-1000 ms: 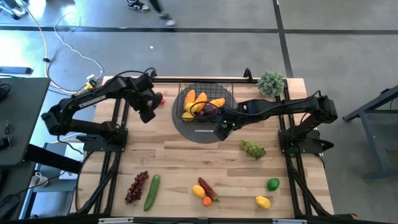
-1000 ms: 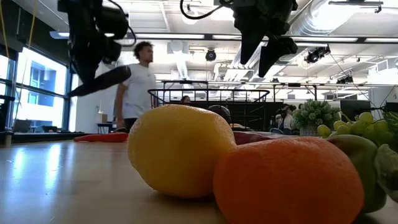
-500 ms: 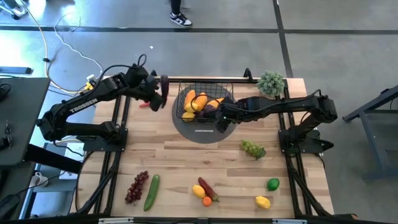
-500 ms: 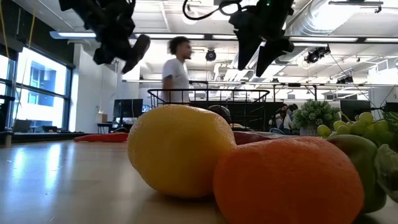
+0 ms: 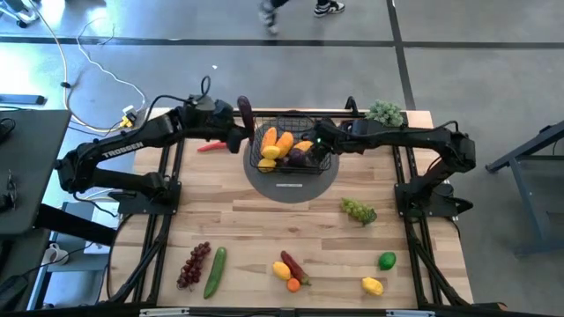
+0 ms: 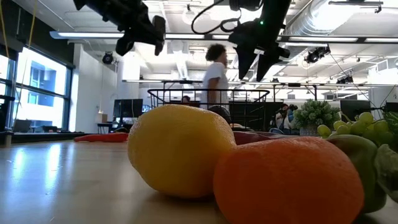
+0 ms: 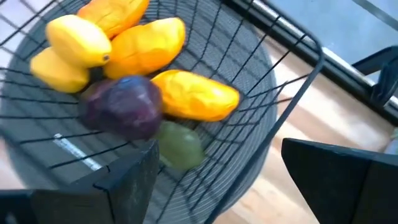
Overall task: Build produce basket
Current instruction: Put the purple eggplant into the black wire basket
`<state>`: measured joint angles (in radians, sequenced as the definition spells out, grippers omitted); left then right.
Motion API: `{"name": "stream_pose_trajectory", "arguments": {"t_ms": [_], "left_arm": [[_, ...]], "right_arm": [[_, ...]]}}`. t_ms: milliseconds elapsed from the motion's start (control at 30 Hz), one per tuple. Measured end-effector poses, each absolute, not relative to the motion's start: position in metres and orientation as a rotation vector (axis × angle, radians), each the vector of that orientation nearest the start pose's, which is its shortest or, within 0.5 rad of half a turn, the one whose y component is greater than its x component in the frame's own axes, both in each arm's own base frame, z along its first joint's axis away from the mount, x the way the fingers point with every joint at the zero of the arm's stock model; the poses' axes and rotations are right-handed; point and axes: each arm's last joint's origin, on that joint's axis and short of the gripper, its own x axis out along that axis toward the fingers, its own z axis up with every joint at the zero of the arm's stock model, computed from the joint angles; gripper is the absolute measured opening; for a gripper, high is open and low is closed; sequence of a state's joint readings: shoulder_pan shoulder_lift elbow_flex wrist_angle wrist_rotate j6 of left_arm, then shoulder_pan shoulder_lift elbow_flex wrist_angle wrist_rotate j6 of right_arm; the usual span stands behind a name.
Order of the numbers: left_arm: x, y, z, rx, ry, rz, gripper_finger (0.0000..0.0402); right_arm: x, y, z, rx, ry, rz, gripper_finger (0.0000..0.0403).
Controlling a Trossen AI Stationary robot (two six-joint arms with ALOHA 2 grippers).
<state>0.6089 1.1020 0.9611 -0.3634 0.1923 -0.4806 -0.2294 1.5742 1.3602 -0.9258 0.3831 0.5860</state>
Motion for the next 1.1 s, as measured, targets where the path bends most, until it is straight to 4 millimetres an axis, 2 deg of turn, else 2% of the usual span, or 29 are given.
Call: {"name": "stream_pose_trajectory", "arguments": {"t_ms": [267,533,767,1100], "left_arm": [[0.229,0.128,0.299,-0.658,0.393,0.564,0.0044],[0.251,0.137,0.273,-0.673,0.446,0.628,0.0044],[0.263,0.144,0.249,-0.726,0.53,0.653,0.0045],[0.27,0.153,0.225,-0.822,0.587,0.707,0.0048]], "right_arm": [[0.296,-0.106,0.289,0.373,0.978,-0.85,0.0319],[0.291,-0.119,0.289,0.351,0.995,-0.863,0.0319],[0.288,-0.126,0.289,0.339,1.005,-0.866,0.0319],[0.284,-0.134,0.289,0.354,1.002,-0.892,0.0319]]}}
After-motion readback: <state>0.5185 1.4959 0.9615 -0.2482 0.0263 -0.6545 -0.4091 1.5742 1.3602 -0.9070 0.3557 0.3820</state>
